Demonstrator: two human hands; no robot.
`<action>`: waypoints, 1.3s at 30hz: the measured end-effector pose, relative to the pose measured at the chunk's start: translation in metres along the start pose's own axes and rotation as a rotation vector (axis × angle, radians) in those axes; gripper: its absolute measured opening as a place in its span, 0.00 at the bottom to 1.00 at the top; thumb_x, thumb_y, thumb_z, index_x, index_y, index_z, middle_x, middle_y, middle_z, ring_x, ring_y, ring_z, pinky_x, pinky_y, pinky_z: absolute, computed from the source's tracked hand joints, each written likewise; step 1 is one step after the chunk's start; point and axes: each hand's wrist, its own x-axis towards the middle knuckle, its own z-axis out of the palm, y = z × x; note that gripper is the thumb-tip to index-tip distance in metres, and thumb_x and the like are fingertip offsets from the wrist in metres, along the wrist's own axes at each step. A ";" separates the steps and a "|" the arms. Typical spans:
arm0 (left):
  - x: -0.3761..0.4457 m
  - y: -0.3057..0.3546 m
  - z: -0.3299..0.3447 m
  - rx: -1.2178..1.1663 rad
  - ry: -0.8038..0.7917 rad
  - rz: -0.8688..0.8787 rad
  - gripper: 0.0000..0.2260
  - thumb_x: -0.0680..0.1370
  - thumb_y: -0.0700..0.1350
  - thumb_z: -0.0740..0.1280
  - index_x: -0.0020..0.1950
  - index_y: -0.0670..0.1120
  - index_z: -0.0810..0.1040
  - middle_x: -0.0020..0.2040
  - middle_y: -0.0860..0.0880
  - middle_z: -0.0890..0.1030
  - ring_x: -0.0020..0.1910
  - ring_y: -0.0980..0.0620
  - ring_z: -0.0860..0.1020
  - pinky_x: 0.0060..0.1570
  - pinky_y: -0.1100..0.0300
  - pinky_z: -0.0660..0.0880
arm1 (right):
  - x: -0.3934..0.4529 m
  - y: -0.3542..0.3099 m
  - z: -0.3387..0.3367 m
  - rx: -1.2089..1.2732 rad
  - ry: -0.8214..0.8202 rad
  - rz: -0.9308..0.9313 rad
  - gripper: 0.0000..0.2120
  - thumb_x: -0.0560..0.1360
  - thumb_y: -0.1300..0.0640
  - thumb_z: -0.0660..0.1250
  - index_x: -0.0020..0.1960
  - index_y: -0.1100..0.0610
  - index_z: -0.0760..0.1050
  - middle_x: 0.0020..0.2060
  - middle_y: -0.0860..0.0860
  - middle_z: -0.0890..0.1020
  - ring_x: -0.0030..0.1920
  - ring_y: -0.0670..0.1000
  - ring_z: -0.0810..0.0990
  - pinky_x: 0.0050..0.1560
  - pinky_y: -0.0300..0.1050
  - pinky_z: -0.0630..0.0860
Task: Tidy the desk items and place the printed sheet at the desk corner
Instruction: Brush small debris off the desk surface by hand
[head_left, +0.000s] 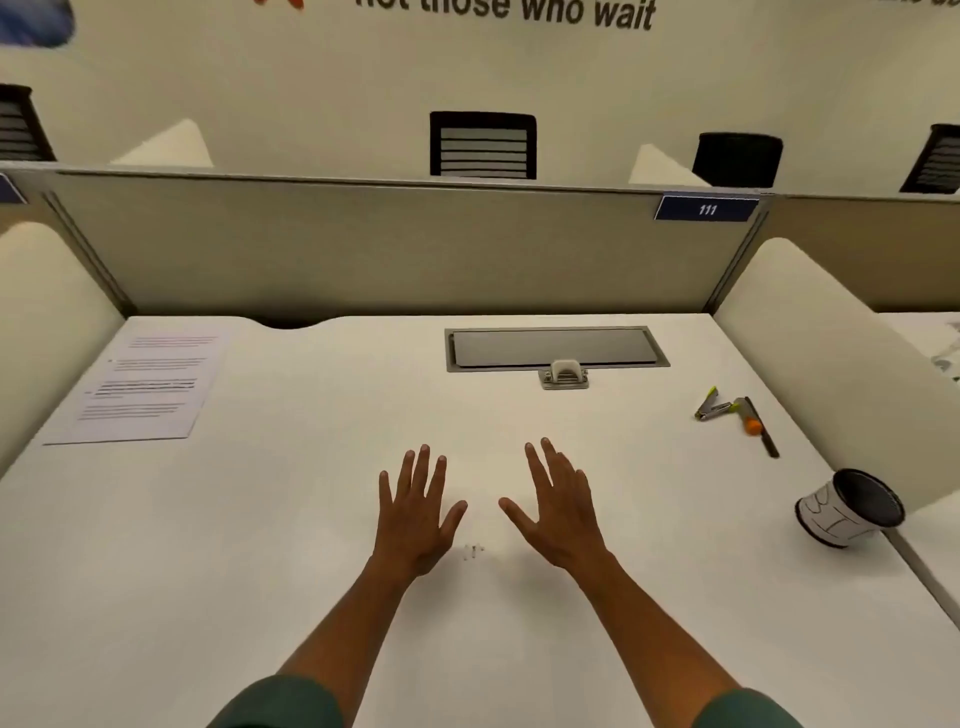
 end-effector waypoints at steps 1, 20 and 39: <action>-0.005 -0.008 0.004 0.008 -0.015 -0.010 0.35 0.76 0.66 0.35 0.79 0.50 0.40 0.79 0.47 0.36 0.78 0.46 0.36 0.75 0.41 0.39 | -0.003 -0.006 0.007 0.014 -0.016 -0.002 0.40 0.75 0.29 0.51 0.79 0.46 0.40 0.80 0.50 0.44 0.79 0.55 0.48 0.77 0.57 0.48; -0.065 -0.050 0.063 -0.056 -0.059 0.009 0.32 0.79 0.63 0.44 0.80 0.50 0.46 0.80 0.49 0.40 0.79 0.48 0.38 0.75 0.42 0.38 | -0.056 -0.077 0.088 0.158 -0.076 0.053 0.12 0.81 0.47 0.56 0.63 0.40 0.71 0.62 0.38 0.74 0.57 0.36 0.71 0.50 0.21 0.64; -0.064 -0.049 0.065 -0.007 -0.068 -0.007 0.32 0.78 0.63 0.43 0.80 0.50 0.46 0.80 0.48 0.41 0.79 0.47 0.40 0.76 0.40 0.42 | -0.053 -0.069 0.074 0.154 -0.094 0.053 0.09 0.80 0.55 0.55 0.55 0.52 0.73 0.53 0.51 0.77 0.53 0.53 0.76 0.54 0.48 0.74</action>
